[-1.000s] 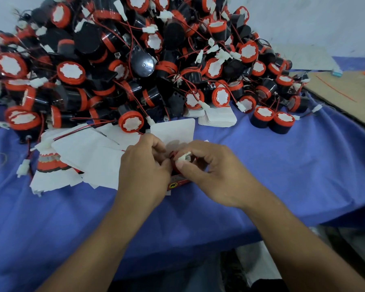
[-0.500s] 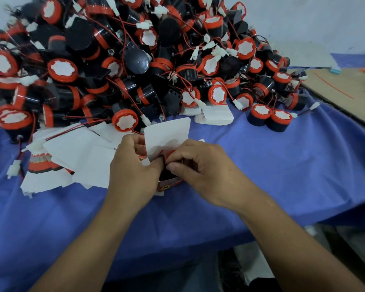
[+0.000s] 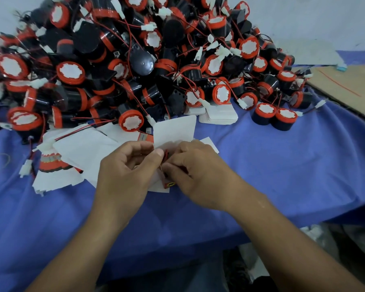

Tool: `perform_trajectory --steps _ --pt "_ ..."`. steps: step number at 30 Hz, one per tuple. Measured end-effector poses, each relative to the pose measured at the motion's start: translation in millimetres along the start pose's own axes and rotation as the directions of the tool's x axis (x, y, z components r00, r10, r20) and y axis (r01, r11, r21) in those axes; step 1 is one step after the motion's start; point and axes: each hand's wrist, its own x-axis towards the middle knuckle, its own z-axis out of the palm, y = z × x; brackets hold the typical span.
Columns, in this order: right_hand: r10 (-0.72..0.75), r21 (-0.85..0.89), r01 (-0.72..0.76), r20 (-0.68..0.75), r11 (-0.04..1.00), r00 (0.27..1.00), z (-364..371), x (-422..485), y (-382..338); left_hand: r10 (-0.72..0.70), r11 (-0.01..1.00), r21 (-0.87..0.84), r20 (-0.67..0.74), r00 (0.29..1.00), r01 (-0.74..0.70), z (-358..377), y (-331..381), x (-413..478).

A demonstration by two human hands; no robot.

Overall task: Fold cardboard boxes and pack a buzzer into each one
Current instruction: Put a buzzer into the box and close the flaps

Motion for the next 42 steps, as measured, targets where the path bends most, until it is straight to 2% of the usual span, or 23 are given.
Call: perform_trajectory --steps 3,6,9,12,16,19,20,22,25,27,29,30,31,32,33,36,38,40,42 --pt "-0.042 -0.125 0.046 0.032 0.991 0.999 -0.2 -2.2 0.5 0.131 0.976 0.164 0.09 0.987 -0.145 -1.4 -0.8 -2.7" --pt "-0.108 -0.203 0.108 0.009 0.973 0.994 -0.9 -6.3 2.8 0.221 0.894 0.361 0.161 0.962 -0.266 -1.7 -6.2 -2.1" --pt "-0.171 -0.263 0.162 -0.01 0.951 0.985 -0.9 -14.3 5.1 0.28 0.844 0.42 0.184 0.942 -0.333 -2.4 -10.1 -0.8" --pt "-0.163 -0.331 0.167 0.04 0.929 0.986 2.5 -19.6 9.1 0.294 0.824 0.438 0.214 0.932 -0.36 -3.7 -11.6 0.6" --pt "-0.181 -0.252 0.182 0.03 0.951 0.983 2.0 -25.4 12.5 0.257 0.82 0.457 0.246 0.935 -0.346 -3.4 -13.6 -0.4" --pt "-0.146 -0.035 0.146 0.012 0.989 0.989 0.8 -26.6 14.8 0.231 0.826 0.462 0.246 0.941 -0.323 0.0 -15.7 -2.0" --pt "-0.121 0.038 0.122 -0.028 0.992 0.992 0.0 -27.3 17.6 0.217 0.825 0.471 0.245 0.945 -0.311 1.4 -15.9 -2.1" --pt "-0.066 0.114 0.09 -0.201 0.989 0.977 -1.4 -30.1 23.9 0.18 0.812 0.507 0.254 0.95 -0.289 3.8 -15.5 -2.1" --pt "0.009 0.117 0.052 -0.471 0.992 0.882 -4.9 -33.1 32.7 0.16 0.802 0.529 0.255 0.954 -0.276 4.8 -15.4 -0.3" --pt "0.158 0.174 -0.071 -0.556 0.982 0.816 -7.0 -30.5 42.2 0.132 0.825 0.512 0.237 0.962 -0.24 5.5 -15.3 1.4" --pt "0.435 0.425 -0.225 -0.499 0.877 0.75 -9.9 -25.7 52.1 0.13 0.846 0.488 0.205 0.97 -0.216 7.8 -15.6 3.1" --pt "0.555 0.603 -0.245 -0.404 0.759 0.727 -10.3 -22.8 54.6 0.146 0.85 0.478 0.188 0.971 -0.221 9.3 -14.9 3.7" --pt "0.628 0.746 -0.233 -0.301 0.624 0.718 -9.7 -20.4 54.9 0.169 0.853 0.467 0.174 0.97 -0.233 11.1 -14.3 3.9" --pt "0.644 0.823 -0.202 -0.237 0.531 0.728 -8.9 -19.5 54.1 0.188 0.857 0.455 0.16 0.969 -0.242 12.9 -13.4 3.7" --pt "0.62 0.837 -0.181 -0.219 0.516 0.753 -8.1 -19.2 53.1 0.201 0.866 0.438 0.139 0.97 -0.242 14.6 -12.6 3.2" --pt "0.448 0.72 -0.156 -0.235 0.676 0.862 -0.9 -18.9 50.0 0.18 0.925 0.331 0.051 0.982 -0.187 17.5 -11.4 1.0" --pt "0.417 0.635 -0.205 -0.203 0.745 0.886 5.8 -17.0 50.6 0.181 0.955 0.23 0.051 0.982 -0.188 18.4 -11.6 0.3" --pt "0.425 0.624 -0.254 -0.138 0.739 0.895 11.2 -15.1 51.8 0.203 0.961 0.169 0.096 0.974 -0.217 17.1 -11.5 0.9" --pt "0.389 0.679 -0.211 -0.119 0.703 0.913 11.4 -12.8 52.0 0.254 0.932 0.22 0.167 0.953 -0.287 13.3 -12.2 3.2"
